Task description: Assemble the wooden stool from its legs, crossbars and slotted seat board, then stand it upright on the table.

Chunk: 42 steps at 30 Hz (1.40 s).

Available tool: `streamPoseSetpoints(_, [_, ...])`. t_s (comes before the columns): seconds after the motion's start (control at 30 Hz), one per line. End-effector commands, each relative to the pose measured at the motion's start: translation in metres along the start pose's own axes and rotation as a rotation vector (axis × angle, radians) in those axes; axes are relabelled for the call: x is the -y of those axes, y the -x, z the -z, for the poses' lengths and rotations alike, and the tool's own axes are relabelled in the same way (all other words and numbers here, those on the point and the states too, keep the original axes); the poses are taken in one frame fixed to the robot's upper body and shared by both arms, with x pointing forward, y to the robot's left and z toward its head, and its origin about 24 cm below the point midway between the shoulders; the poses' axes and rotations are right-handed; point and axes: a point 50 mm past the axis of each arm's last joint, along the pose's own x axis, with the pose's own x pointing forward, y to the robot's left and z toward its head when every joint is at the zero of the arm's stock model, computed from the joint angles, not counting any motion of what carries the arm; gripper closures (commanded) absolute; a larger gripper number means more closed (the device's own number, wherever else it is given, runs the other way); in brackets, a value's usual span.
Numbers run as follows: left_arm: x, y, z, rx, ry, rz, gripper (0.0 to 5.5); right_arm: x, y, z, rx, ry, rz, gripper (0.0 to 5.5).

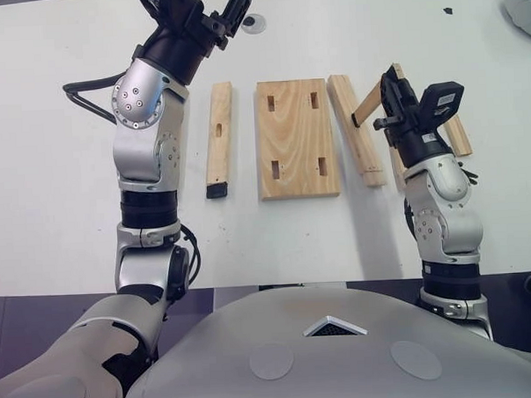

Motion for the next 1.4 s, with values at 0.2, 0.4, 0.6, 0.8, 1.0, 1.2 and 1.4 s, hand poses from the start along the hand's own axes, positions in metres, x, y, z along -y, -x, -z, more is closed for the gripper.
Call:
streamPoseSetpoints(0.2, [0.0, -0.002, -0.001, 0.0, -0.008, 0.006, 2.07, 0.005, 0.025, 0.061, -0.331, 0.08, 0.012, 5.07])
streamPoseSetpoints(0.4, [-0.001, -0.003, -0.001, 0.003, -0.01, 0.005, 2.07, 0.011, 0.038, 0.081, -0.483, 0.027, -0.028, 5.07])
streamPoseSetpoints(0.6, [0.0, -0.004, -0.001, 0.007, -0.007, 0.002, 2.07, 0.019, 0.043, 0.087, -0.58, 0.014, -0.03, 5.07])
streamPoseSetpoints(0.8, [0.0, -0.004, 0.0, 0.011, -0.004, -0.001, 2.07, 0.016, 0.032, 0.071, -0.507, 0.083, -0.059, 5.48])
streamPoseSetpoints(1.0, [0.002, -0.002, 0.001, 0.011, -0.001, -0.007, 2.07, 0.017, 0.029, 0.06, -0.472, 0.177, -0.056, 5.48])
streamPoseSetpoints(1.2, [0.005, -0.001, 0.003, 0.011, 0.007, -0.011, 2.07, 0.017, 0.025, 0.044, -0.402, 0.261, -0.069, 5.48])
streamPoseSetpoints(1.4, [0.007, 0.0, 0.004, 0.008, 0.014, -0.019, 2.07, 0.016, 0.022, 0.029, -0.34, 0.266, -0.084, 4.91])
